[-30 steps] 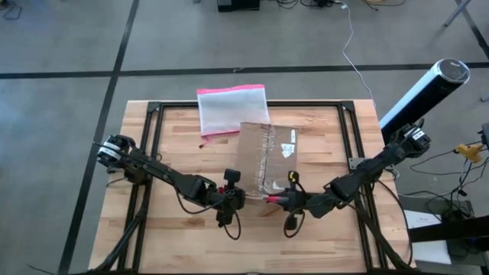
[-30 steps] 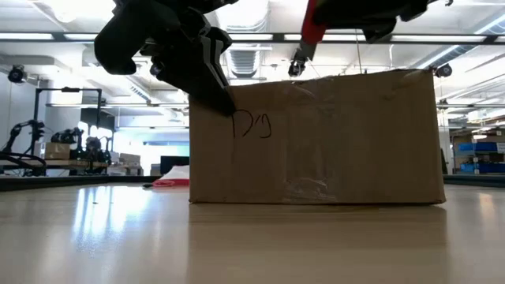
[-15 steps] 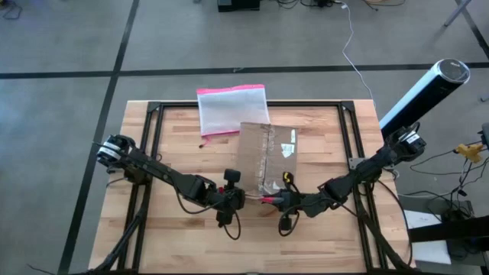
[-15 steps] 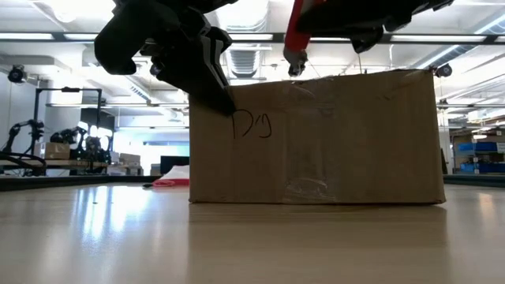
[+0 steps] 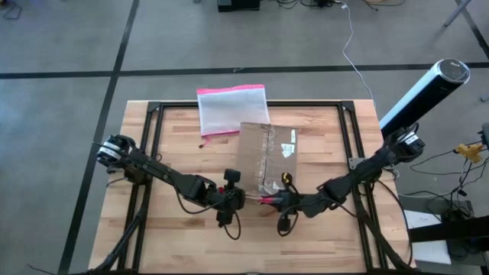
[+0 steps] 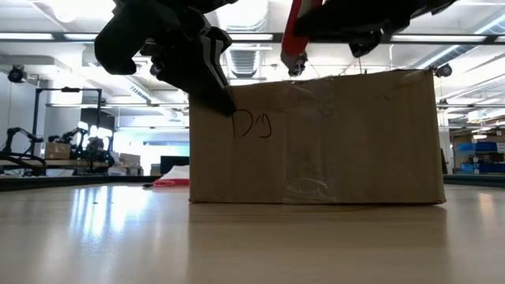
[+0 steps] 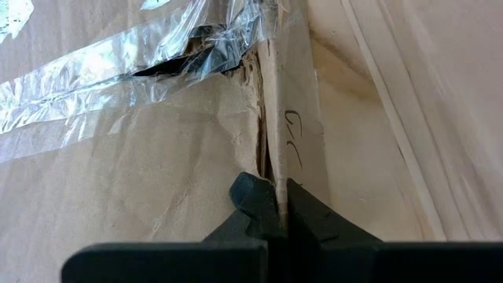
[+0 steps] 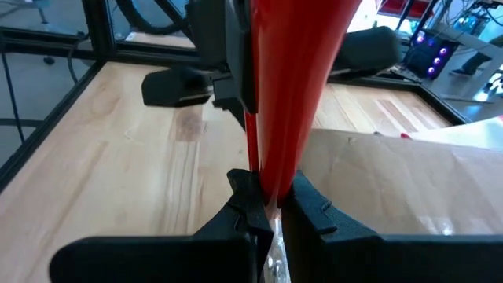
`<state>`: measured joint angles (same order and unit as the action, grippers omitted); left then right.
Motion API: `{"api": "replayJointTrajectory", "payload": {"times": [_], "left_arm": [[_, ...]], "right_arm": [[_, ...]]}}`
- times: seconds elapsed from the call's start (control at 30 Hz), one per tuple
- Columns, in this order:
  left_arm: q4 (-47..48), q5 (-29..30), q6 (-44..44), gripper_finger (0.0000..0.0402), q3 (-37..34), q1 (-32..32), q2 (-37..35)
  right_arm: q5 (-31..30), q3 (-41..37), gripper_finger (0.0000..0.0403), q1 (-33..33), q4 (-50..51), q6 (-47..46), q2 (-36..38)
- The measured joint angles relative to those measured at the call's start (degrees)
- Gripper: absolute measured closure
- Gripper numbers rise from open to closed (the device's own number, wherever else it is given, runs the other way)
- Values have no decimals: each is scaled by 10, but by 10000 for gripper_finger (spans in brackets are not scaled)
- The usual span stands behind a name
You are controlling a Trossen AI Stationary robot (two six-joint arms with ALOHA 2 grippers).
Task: Unpack boxes
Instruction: Open the cardboard box using the box cutter
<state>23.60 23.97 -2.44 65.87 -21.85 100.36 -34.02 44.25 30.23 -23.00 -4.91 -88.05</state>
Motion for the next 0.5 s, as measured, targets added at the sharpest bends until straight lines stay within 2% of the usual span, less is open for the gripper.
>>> {"api": "replayJointTrajectory", "payload": {"times": [0.5], "left_arm": [[0, 0, 0, 402, 0, 0, 0]], "right_arm": [[0, 0, 396, -6, -27, 18, -22]]}}
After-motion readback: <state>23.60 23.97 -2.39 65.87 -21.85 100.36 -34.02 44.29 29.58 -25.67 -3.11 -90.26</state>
